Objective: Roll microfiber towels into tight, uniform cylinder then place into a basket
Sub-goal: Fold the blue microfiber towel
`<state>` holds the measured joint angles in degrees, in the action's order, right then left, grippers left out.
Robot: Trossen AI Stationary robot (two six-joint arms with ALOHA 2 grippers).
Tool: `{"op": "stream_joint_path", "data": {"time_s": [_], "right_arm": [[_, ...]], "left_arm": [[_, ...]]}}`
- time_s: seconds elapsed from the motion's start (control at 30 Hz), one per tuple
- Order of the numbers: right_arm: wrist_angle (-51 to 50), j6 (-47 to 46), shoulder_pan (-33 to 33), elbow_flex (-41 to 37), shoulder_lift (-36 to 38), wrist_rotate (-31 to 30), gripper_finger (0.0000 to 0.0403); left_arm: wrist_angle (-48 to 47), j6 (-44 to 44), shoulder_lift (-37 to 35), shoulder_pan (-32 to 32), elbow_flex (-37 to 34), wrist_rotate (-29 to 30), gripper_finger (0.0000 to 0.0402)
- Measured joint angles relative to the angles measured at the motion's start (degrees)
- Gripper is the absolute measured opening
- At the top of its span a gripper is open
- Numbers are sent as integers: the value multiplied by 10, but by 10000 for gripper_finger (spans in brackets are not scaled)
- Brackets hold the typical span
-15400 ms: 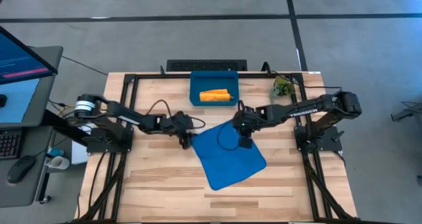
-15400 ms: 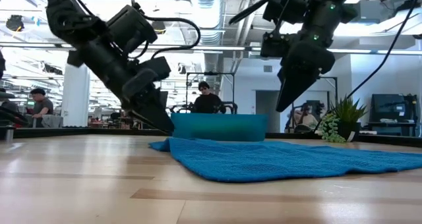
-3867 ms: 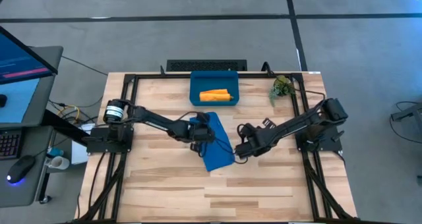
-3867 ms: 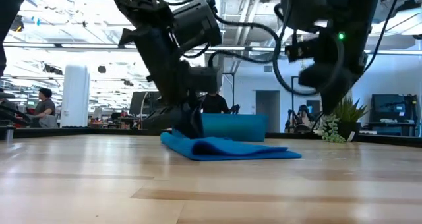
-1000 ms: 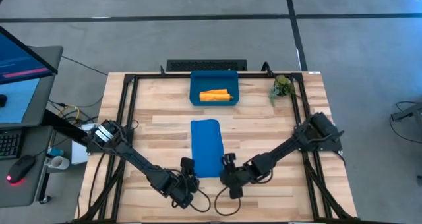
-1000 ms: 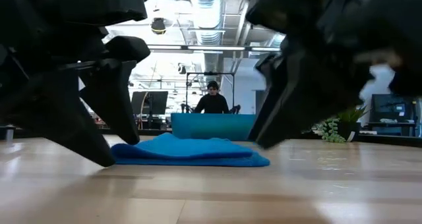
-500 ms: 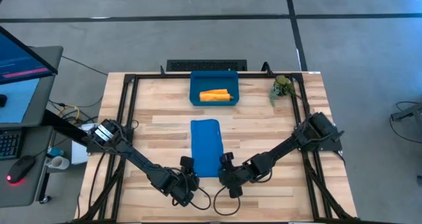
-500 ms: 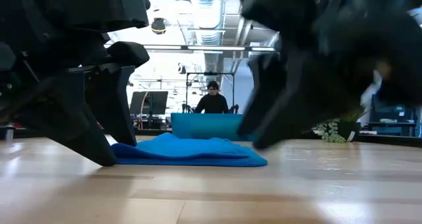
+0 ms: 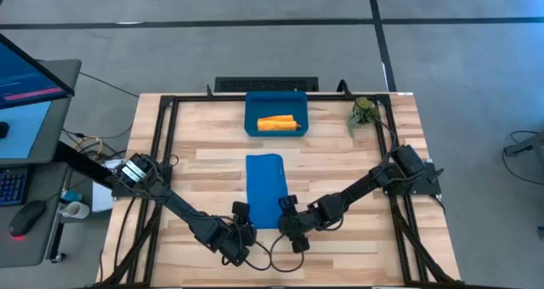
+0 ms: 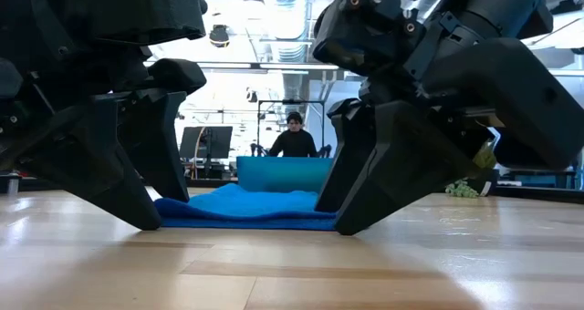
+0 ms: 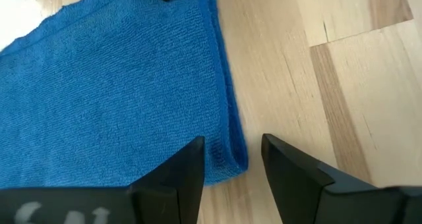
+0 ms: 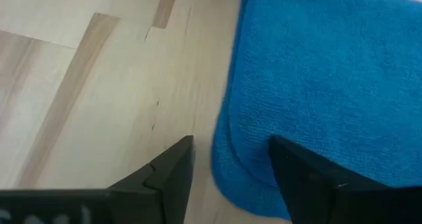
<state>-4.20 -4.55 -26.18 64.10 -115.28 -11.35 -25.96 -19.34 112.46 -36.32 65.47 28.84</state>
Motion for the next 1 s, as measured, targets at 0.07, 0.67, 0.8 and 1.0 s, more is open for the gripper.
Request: {"op": "stream_joint_path", "data": {"time_s": [0.07,0.67,0.8,1.0], "right_arm": [[-4,-12,2,0,0,1,217],[-27,-42,12,-1,0,-14,8],[-27,-55,10,-1,2,-13,17],[-35,-57,-11,-3,15,14,13]], "left_arm": [[0,-9,0,0,0,1,146],[3,-8,0,16,0,-42,46],[6,-8,1,13,0,-31,7],[2,-8,6,-2,20,-4,4]]}}
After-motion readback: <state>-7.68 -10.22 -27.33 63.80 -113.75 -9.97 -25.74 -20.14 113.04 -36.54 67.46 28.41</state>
